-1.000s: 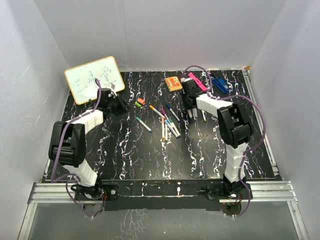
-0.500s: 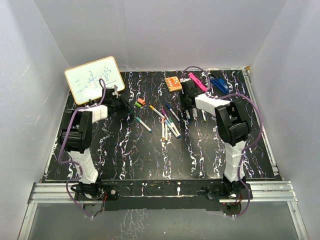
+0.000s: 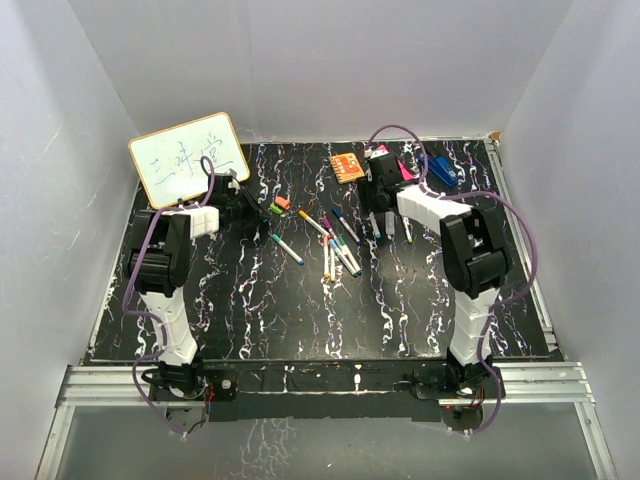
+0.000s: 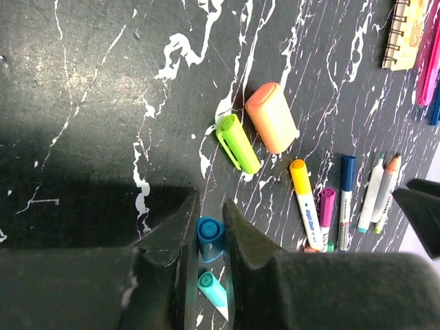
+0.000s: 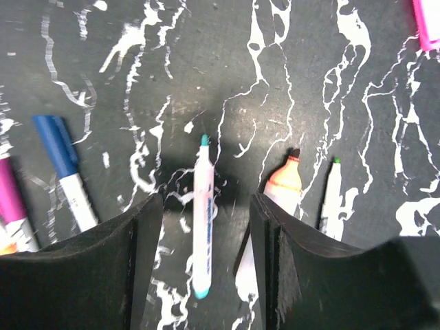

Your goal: Open the pen caps

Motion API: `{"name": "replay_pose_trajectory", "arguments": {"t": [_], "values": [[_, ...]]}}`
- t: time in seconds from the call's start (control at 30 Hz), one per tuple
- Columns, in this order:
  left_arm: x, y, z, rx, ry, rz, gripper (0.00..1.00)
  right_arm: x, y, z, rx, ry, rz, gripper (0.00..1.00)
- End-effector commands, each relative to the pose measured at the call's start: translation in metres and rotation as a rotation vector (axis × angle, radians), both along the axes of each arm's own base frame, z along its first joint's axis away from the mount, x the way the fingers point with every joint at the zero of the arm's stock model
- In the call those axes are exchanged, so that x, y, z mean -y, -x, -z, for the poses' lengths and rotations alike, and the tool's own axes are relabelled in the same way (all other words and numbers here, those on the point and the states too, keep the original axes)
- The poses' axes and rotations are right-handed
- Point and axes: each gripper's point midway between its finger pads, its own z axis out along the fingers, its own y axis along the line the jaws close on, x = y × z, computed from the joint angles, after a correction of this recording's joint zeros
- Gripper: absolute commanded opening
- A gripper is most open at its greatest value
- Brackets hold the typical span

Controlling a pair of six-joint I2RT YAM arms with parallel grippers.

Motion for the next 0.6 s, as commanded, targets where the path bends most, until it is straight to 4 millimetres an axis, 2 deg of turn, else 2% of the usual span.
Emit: {"name": "replay_pose_trajectory", "arguments": {"t": [0.0,0.1,0.2,0.23,0.27,0.3,0.57], "values": [[0.000,-0.014,-0.006,0.018,0.024,-0.022,0.00,-0.013,-0.009,-0.079,0.183,-0.123,-0.019,0.52],[0.001,-0.013,-0.003,0.009,0.030,-0.026,0.06,-0.020,0.003,-0.091,0.191,-0.159,-0.052,0.54],[0.000,-0.010,-0.002,0.004,0.033,-0.032,0.10,-0.029,0.019,-0.095,0.190,-0.157,-0.089,0.55],[0.000,-0.009,-0.001,0.000,0.033,-0.035,0.13,-0.033,0.024,-0.091,0.178,-0.151,-0.105,0.56],[0.000,-0.008,0.000,-0.002,0.032,-0.036,0.14,-0.038,0.030,-0.102,0.197,-0.157,-0.125,0.57],[-0.001,-0.008,-0.001,0.000,0.032,-0.037,0.16,-0.043,0.037,-0.100,0.192,-0.156,-0.148,0.57],[-0.002,-0.005,-0.004,-0.003,0.026,-0.046,0.31,-0.113,0.077,-0.086,0.163,-0.124,-0.347,0.58]]}}
